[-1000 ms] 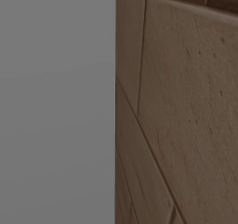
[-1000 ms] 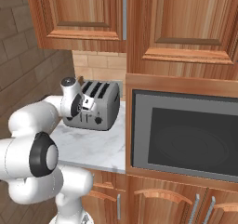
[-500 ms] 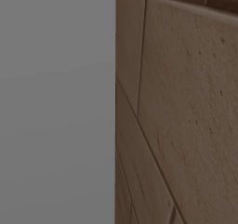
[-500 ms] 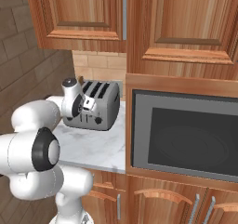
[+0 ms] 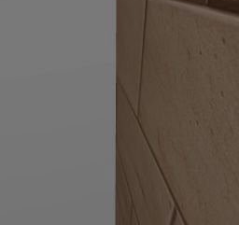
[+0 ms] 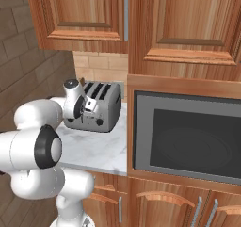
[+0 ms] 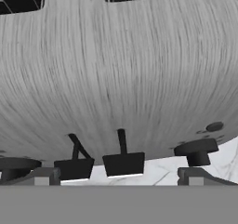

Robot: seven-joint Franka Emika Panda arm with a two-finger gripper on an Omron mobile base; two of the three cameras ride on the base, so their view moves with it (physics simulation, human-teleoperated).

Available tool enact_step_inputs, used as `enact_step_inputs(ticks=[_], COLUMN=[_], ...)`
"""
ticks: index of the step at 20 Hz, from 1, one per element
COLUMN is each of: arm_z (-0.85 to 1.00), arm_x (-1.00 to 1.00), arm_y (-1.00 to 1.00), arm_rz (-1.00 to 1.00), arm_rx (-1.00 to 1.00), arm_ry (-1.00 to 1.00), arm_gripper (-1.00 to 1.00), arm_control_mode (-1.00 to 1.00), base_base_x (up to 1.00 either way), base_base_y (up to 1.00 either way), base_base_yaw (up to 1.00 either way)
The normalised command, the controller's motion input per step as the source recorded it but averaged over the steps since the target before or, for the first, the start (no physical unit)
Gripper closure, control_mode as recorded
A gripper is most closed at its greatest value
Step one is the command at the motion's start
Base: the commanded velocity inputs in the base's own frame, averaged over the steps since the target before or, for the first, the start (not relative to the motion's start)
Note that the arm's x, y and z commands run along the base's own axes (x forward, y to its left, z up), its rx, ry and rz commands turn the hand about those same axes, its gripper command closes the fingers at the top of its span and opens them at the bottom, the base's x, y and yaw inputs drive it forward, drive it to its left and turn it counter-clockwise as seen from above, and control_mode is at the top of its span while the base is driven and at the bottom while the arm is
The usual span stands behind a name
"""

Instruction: Start the toaster. Once the lever pops up, take the bread to the plate on the dining counter.

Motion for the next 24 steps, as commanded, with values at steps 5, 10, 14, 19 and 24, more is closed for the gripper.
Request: enact_step_inputs(ticks=[5,10,14,19,24], arm_z=[-0.07,-0.14,-0.13,-0.13,-0.10], arm_x=[0.00,0.00,0.00,0.00,0.00], arm_y=[0.00,0.00,0.00,0.00,0.00], arm_rz=[0.00,0.00,0.00,0.00,0.00], arm_rx=[0.00,0.00,0.00,0.00,0.00], arm_ry=[0.00,0.00,0.00,0.00,0.00], arm_gripper=[-1.00,-1.00,-1.00,-1.00,-1.00], arm_control_mode=[-1.00,-1.00,-1.00,-1.00,-1.00], base_base_x=[0.00,0.00,0.00,0.00,0.00], base_base_y=[0.00,0.00,0.00,0.00,0.00], base_base_yaw=[0.00,0.00,0.00,0.00,0.00])
